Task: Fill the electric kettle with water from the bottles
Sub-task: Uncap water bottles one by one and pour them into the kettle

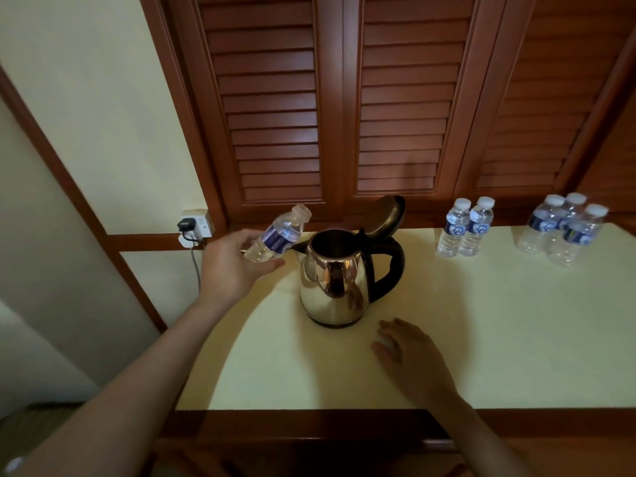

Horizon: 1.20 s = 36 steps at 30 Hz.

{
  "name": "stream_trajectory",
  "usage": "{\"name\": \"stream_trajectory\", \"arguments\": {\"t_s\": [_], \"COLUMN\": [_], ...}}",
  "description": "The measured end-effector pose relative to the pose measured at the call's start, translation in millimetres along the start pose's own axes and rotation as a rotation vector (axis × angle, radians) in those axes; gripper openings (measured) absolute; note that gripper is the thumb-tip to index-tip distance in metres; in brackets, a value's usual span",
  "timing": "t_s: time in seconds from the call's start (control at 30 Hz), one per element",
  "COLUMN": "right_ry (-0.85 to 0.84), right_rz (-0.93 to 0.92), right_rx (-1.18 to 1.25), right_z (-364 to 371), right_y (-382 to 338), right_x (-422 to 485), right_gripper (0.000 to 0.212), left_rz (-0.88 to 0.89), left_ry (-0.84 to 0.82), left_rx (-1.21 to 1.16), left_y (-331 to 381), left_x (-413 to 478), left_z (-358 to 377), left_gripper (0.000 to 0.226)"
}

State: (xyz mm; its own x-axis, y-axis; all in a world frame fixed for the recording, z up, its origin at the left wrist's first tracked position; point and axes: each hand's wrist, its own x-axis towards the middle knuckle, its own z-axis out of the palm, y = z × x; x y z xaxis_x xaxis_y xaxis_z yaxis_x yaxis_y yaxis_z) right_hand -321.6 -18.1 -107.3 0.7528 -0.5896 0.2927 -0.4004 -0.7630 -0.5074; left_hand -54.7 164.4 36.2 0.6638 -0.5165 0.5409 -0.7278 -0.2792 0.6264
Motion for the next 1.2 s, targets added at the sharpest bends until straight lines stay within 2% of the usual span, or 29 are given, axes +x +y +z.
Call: {"name": "stream_trajectory", "arguments": {"t_s": [0.23,0.43,0.8,0.9,1.03,1.2], "right_ry": [0.024,0.034,0.04,0.048,0.051,0.053], "right_rz": [0.037,0.037,0.048,0.042,0.043,0.038], "right_rx": [-0.055,-0.054,-0.047,-0.056,-0.043,-0.052], "right_z": [6,4,3,4,6,6], "right_y": [6,4,2,3,5,5], "right_x": [-1,-1,0,-1,-1,-1], "right_gripper": [0.033,0.033,0.033,0.04,0.032,0.032], "left_rz": [0.116,0.202,0.251,0.263,0.276,0.298], "left_ry": [-0.068,-0.107,-0.104,-0.1,-0.095,-0.092], "left_rx": [0.131,0.242,0.323,0.343,0.355,0.358], "left_y": [-5,-2,5,5,7,9], "left_x": [17,22,29,30,30,31], "left_z": [-9,-15,-17,-16,-17,-18], "left_gripper": [0.052,0.057,0.056,0.057,0.057,0.056]}}
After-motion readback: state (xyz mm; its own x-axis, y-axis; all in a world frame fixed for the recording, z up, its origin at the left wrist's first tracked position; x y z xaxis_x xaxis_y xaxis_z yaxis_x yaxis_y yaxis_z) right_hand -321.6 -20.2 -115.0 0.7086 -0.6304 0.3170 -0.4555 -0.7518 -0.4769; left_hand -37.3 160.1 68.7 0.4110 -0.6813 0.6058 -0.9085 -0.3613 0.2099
